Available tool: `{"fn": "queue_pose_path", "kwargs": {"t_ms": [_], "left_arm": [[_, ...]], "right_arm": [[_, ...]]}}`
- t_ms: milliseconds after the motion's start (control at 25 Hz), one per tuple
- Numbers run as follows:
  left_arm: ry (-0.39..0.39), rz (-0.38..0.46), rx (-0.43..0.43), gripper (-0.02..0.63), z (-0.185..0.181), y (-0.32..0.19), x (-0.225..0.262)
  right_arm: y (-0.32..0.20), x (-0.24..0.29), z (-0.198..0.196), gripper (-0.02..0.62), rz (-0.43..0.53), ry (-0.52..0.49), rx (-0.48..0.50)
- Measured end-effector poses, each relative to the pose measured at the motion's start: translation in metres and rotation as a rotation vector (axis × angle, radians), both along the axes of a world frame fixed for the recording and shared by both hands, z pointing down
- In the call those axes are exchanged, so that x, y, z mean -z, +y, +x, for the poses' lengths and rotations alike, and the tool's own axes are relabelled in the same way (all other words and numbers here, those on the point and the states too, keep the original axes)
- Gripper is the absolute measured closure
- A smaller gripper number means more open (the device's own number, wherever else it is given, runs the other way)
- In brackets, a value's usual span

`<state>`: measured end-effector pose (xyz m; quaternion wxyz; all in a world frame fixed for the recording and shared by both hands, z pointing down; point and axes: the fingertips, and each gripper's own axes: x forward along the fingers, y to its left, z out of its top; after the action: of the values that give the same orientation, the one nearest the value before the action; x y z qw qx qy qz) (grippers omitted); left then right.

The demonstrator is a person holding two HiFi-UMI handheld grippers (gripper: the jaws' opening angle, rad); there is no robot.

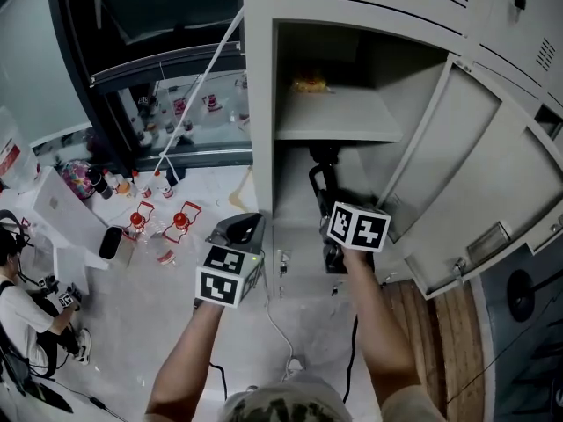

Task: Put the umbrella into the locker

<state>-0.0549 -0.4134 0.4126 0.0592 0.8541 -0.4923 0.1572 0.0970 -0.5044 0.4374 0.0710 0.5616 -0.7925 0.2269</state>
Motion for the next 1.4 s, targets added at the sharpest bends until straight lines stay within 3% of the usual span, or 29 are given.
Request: {"fn": "queue_pose_path", "kwargs": {"t_ms": [480,640,840,1400], "left_arm": [[0.037,0.040,-0.085,0.601,-0.002,0.058,0.024],[0.066,0.042,-0.089,0.601,-0.011,0.080,0.033],[0.074,0.048,-0.081,0.601,-0.024,0.105,0.038],[0.076,0.092,-0.079,0.601,-0.044,0.141,0.051]], "right_arm": [[0.120,0.064,-0.011,0.424,0.147,0.042,0.020],[0.165,0.072,-0.021,0.481,0.182,0.088,0.019],[0.206,0.081,-0.028,0.597,0.216,0.074,0.005],[0.260,0.095,-0.034,0.597,0.279,0.099,-0.031]]}}
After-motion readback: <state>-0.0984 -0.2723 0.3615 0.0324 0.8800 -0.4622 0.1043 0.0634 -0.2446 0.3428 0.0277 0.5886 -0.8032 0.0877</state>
